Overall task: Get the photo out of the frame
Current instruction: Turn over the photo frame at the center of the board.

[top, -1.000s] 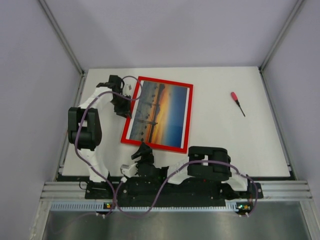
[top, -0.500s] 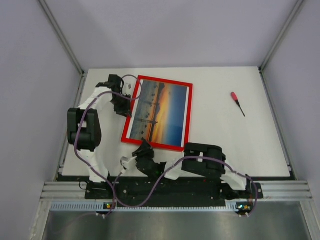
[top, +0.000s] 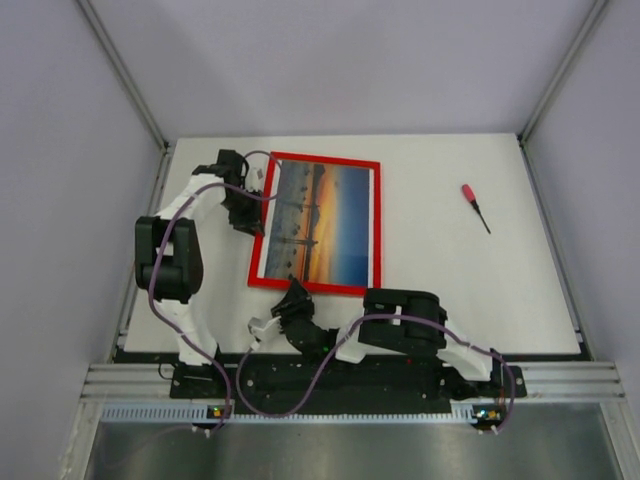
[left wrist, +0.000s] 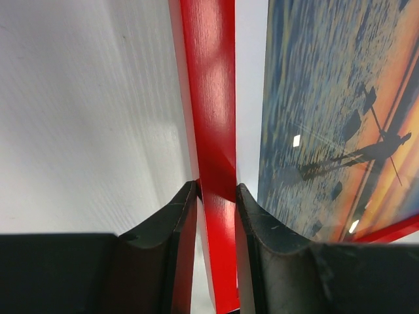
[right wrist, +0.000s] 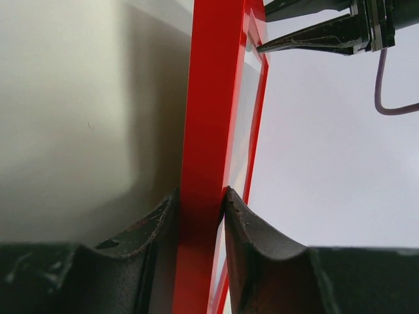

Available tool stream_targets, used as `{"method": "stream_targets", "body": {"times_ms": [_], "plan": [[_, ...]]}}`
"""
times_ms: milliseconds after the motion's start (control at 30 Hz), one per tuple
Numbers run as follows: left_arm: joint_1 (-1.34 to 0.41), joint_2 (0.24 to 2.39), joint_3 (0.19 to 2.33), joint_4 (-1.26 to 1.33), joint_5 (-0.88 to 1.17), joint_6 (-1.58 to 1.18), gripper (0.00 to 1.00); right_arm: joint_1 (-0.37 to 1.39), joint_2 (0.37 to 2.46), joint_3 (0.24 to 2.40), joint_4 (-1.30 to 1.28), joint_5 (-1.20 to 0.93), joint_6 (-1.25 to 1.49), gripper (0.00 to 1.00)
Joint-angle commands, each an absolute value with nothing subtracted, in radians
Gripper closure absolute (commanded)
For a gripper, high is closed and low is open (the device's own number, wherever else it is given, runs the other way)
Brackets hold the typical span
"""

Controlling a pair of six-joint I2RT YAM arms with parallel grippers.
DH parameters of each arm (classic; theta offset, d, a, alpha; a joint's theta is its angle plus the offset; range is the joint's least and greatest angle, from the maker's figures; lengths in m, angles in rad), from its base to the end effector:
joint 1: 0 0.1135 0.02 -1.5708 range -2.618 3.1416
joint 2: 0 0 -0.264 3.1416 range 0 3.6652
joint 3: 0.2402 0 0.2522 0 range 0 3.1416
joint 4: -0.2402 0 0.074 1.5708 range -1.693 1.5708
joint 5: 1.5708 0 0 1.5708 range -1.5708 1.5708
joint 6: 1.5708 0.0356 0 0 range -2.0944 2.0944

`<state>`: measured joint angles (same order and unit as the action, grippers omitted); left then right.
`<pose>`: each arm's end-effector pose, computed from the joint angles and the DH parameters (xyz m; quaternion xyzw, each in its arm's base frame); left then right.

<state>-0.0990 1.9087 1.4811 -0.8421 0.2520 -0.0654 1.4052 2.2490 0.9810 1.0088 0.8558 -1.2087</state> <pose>0.3847 -0.0471 0.2120 0.0353 0.9804 -0.1360 0.1381 0.0941 0.4000 0.0782 -0.6302 0.4323 -0.2729 0.5844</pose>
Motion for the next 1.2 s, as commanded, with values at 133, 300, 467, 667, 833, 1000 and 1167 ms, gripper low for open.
{"method": "stream_targets", "body": {"times_ms": [133,300,467,667,833,1000,1167], "plan": [[-0.068,1.841,1.583,-0.856,0.371,-0.052,0.65,1.394,2.162,0.897,1.226,0.873,-1.356,1.0],[-0.04,1.793,1.646,-0.876,0.451,-0.028,0.51,1.394,2.097,0.865,1.252,0.873,-1.361,1.0],[-0.015,1.726,1.686,-0.868,0.474,-0.015,0.38,1.393,2.039,0.854,1.295,0.867,-1.374,1.0],[0.028,1.698,1.675,-0.859,0.472,-0.017,0.38,1.394,1.953,0.857,1.289,0.861,-1.365,1.0],[0.064,1.707,1.664,-0.854,0.489,-0.015,0.38,1.393,1.8,0.89,1.073,0.844,-1.238,1.0],[0.095,1.707,1.66,-0.841,0.505,-0.015,0.38,1.381,1.686,0.907,0.928,0.839,-1.124,1.0],[0.11,1.717,1.661,-0.838,0.512,-0.014,0.38,1.339,1.589,0.916,0.8,0.818,-1.014,1.0]]}}
